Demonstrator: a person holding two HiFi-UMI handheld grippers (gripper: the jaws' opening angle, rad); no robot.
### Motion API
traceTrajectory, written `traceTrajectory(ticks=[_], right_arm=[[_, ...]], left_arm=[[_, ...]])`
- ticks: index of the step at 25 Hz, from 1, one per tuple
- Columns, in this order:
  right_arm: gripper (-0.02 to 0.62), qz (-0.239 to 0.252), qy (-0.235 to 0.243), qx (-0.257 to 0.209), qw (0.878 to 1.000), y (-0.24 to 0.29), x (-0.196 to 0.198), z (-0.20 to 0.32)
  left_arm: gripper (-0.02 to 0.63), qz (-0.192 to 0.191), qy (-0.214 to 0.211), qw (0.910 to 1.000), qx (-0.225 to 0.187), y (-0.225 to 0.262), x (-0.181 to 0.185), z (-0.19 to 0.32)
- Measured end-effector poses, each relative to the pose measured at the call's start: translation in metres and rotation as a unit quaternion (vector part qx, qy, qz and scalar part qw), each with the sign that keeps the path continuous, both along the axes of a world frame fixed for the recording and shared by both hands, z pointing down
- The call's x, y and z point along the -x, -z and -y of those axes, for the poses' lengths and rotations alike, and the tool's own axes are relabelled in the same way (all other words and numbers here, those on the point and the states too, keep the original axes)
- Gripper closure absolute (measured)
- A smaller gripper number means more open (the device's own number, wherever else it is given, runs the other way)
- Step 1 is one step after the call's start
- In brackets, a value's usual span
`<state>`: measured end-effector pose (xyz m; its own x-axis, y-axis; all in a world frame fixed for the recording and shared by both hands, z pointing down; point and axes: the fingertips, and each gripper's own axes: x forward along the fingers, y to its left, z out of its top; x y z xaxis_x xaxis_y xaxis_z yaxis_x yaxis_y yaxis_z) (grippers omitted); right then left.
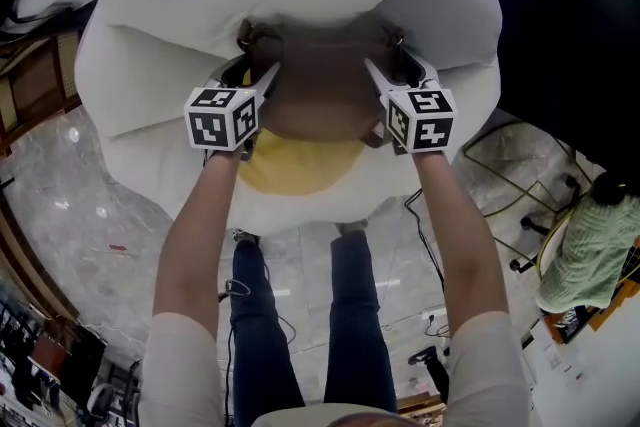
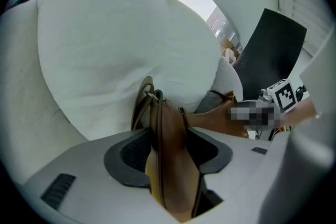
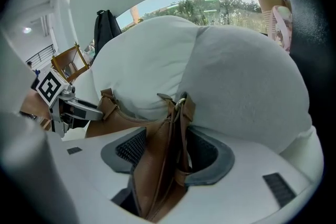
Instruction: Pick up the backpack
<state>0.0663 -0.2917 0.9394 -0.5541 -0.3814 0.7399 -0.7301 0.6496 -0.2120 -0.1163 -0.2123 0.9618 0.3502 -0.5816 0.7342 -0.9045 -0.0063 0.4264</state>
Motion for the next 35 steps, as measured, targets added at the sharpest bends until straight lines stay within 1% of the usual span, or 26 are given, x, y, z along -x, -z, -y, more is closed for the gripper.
traceTrajectory(ticks=[4, 9, 14, 19, 24, 28, 35], right_arm=[[0.376, 0.003, -0.014, 0.014, 1.0, 0.003, -0.002, -0.003], [0.417, 0.006, -0.028, 0.013, 1.0, 0.014, -0.005, -0.014], [0.431, 0.006, -0.038, 0.008, 0.999, 0.026, -0.012, -0.027], [0.44, 0.011, -0.056, 0.006, 0.998, 0.043, -0.021, -0.038], [0.445, 0.013, -0.062, -0.029, 0.998, 0.076, -0.023, -0.05], [0.446, 0.022, -0.064, -0.059, 0.996, 0.11, -0.021, -0.048], [0.446, 0.036, -0.062, -0.092, 0.993, 0.172, -0.014, -0.046]], left_arm=[[0.42, -0.017, 0.003, 0.9998, -0.001, 0.004, -0.001, -0.003], [0.46, -0.029, 0.007, 0.9995, -0.011, 0.016, -0.004, -0.016], [0.476, -0.032, 0.002, 0.9994, -0.015, 0.026, -0.01, -0.027], [0.483, -0.019, -0.025, 0.999, -0.031, 0.048, -0.015, -0.03], [0.488, 0.001, -0.047, 0.9971, -0.061, 0.08, -0.015, -0.035], [0.489, 0.01, -0.05, 0.9949, -0.087, 0.112, -0.013, -0.033], [0.489, 0.02, -0.048, 0.9912, -0.121, 0.171, -0.006, -0.029]])
